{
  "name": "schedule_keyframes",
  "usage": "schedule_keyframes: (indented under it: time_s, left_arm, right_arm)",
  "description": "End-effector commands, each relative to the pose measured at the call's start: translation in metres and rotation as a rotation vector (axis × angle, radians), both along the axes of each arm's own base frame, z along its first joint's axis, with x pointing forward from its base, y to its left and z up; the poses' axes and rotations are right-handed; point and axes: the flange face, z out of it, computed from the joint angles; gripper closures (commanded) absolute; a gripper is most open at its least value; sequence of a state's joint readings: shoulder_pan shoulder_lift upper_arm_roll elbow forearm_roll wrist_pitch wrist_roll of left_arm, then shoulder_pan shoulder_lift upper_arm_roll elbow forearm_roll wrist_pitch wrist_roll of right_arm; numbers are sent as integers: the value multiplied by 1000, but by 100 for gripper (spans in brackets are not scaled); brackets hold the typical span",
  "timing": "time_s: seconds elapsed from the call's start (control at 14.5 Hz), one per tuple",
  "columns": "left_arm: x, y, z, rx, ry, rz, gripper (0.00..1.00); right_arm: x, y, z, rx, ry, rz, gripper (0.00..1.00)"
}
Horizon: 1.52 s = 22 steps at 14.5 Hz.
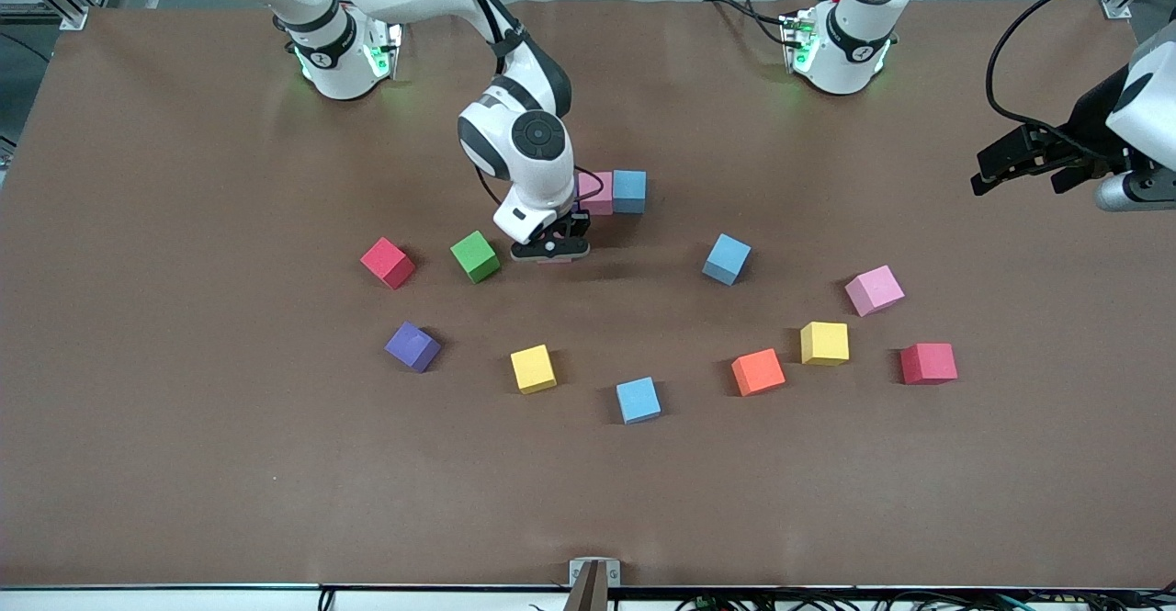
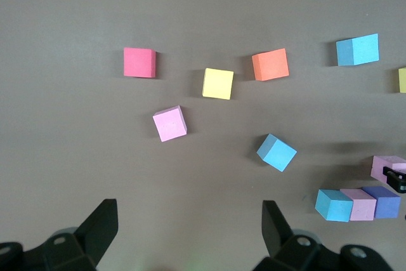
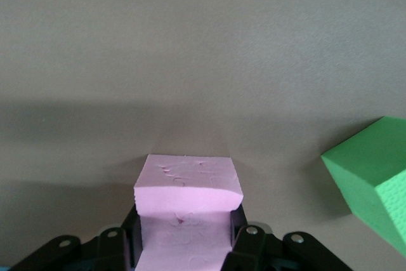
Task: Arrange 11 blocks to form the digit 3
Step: 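Lower the pink cube beside the purple cube and open the right gripper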
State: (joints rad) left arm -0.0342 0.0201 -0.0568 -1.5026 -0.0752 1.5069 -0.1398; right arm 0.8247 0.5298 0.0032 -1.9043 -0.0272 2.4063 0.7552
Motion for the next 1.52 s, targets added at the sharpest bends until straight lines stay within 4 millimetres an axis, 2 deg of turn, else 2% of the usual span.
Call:
schedule_keyframes:
  time_s: [0.0,1.45]
  left_arm:
    - [-1,-1,3,-10,-10,7,0]
    - [-2,1,3,-14,-4,1,0]
  right_arm:
    - [-15,8,-1,-5,-8,26,97]
    - [-32,20,-13,-26,11,-20,97]
